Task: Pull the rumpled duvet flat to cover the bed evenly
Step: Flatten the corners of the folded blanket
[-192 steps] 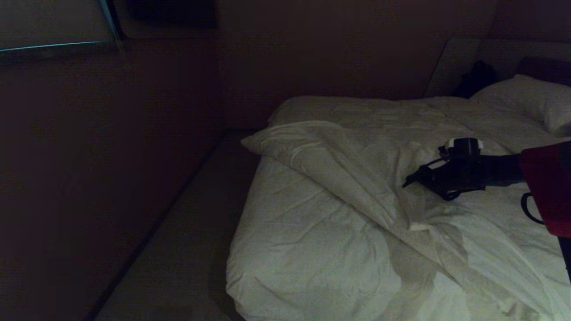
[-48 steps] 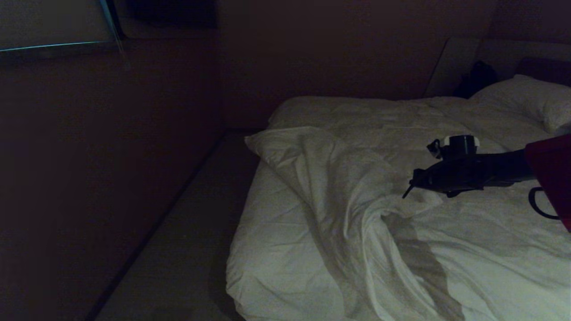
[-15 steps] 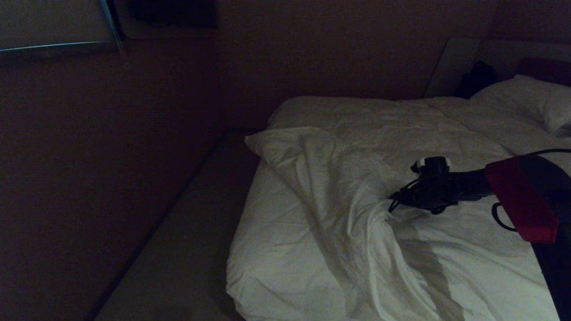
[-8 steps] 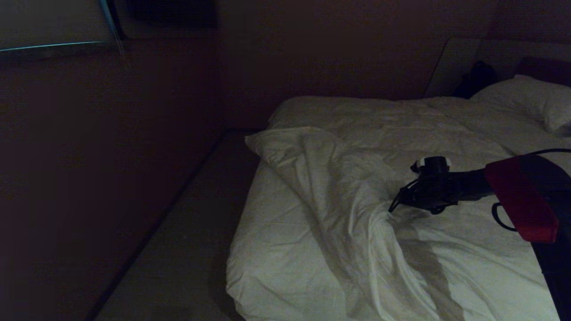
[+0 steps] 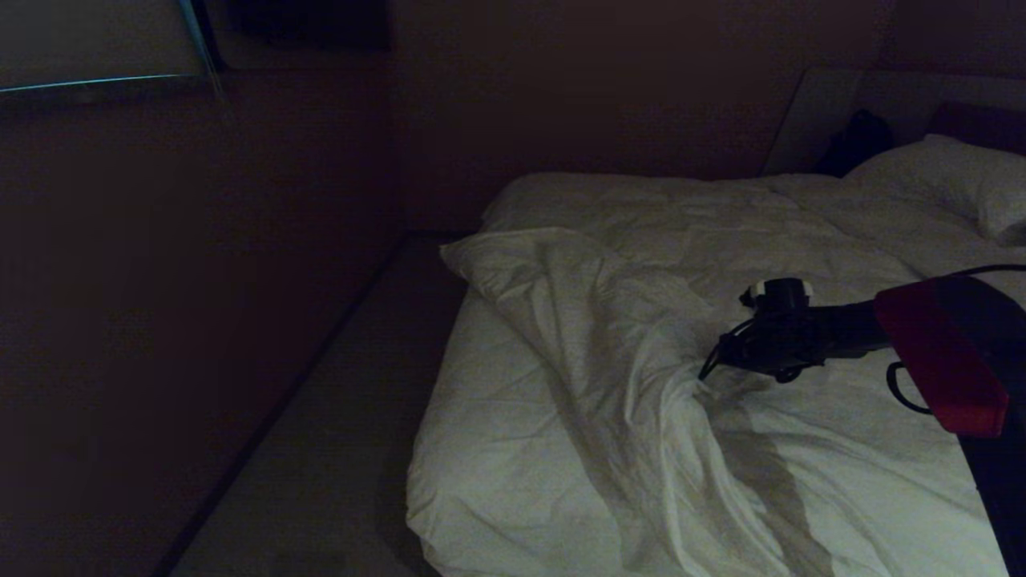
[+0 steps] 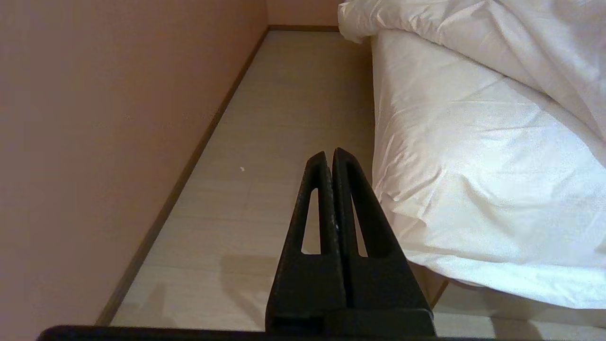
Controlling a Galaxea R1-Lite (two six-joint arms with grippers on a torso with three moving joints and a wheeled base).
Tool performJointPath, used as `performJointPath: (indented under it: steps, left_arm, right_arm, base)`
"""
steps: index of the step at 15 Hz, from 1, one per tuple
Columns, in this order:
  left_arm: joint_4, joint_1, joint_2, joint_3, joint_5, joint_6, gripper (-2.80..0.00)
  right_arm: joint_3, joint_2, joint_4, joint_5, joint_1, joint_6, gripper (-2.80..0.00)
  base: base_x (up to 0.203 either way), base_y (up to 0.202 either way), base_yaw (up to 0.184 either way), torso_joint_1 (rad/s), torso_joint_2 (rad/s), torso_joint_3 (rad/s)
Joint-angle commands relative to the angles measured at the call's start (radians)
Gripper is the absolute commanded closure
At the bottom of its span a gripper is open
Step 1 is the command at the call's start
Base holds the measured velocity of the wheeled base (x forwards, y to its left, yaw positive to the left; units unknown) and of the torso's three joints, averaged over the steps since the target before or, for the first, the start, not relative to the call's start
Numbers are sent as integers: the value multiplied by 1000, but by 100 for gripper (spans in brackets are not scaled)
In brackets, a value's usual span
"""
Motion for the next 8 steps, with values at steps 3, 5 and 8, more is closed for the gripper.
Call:
performJointPath:
  steps: [3, 5, 8]
  left_arm:
    - [0, 0, 0, 0, 0, 0, 0]
    - [0, 0, 0, 0, 0, 0, 0]
    - [0, 0, 0, 0, 0, 0, 0]
  right_arm:
    - [22, -121, 35, 48, 16, 78, 0]
    - [34, -183, 69, 130, 27, 132, 0]
    - [44, -249, 128, 227, 41, 189, 0]
  base:
    - [0, 0, 0, 0, 0, 0]
    - [0, 0, 0, 0, 0, 0]
    - [0, 0, 0, 0, 0, 0]
